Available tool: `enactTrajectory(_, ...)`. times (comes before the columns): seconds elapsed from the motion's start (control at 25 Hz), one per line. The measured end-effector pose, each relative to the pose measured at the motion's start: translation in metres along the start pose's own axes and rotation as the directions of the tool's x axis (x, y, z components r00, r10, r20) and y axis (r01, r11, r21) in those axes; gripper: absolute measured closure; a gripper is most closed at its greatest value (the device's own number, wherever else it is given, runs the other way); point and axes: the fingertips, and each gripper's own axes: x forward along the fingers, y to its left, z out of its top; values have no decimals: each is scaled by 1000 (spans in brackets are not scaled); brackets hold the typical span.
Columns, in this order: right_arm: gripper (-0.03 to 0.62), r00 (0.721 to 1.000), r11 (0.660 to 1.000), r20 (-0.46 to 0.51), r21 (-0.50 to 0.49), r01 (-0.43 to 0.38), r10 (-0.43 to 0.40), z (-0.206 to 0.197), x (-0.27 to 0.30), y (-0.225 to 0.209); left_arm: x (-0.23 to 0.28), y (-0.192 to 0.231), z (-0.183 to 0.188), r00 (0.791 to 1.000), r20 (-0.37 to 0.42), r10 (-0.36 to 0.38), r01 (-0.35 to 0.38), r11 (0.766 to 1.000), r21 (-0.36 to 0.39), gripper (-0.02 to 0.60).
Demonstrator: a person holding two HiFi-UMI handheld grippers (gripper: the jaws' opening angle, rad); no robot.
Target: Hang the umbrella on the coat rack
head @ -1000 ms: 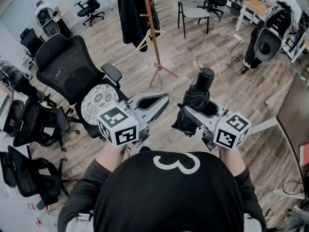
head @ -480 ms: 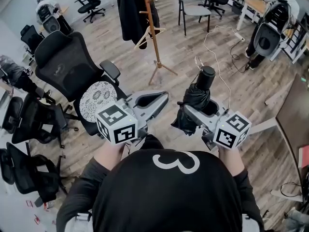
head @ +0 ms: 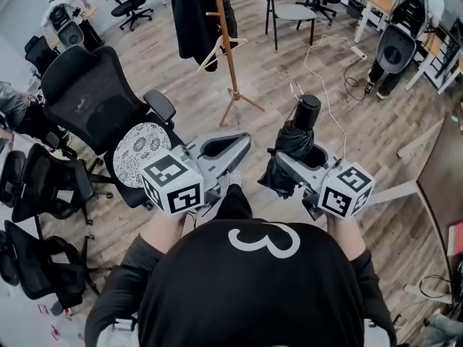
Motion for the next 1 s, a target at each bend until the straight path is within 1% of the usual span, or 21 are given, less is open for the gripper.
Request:
enactTrajectory(0.16, 330, 1000, 1000, -19, 16, 8, -8, 3, 26, -20, 12, 32, 1, 1000, -1, -15, 15, 1000, -10, 566)
enactTrajectory(0.28, 330, 1000, 1000, -25, 14, 19, -19, 12, 55, -39, 20, 67, 10, 1000, 3, -22, 22, 1000, -17, 565)
enactTrajectory(0.4, 330, 1000, 999, -18, 36, 26, -25, 27, 83, -62, 33, 105, 23, 1000, -2, -25, 25, 999, -27, 566)
enactTrajectory(0.56, 330, 999, 998, -16, 56, 35, -34, 51, 124, -97, 52, 161, 45, 1000, -18, -25, 24, 999, -42, 565)
enactTrajectory(0.8, 330, 999, 995, -20, 85, 47, -46, 84, 199, -152, 79, 257, 76, 999, -30, -23, 20, 997, -73, 565)
enactTrajectory(1.0, 330, 995, 992, -32, 84, 96, -94, 98, 259, -196, 98, 330, 91, 998, -46, -42, 37, 995, -90, 565)
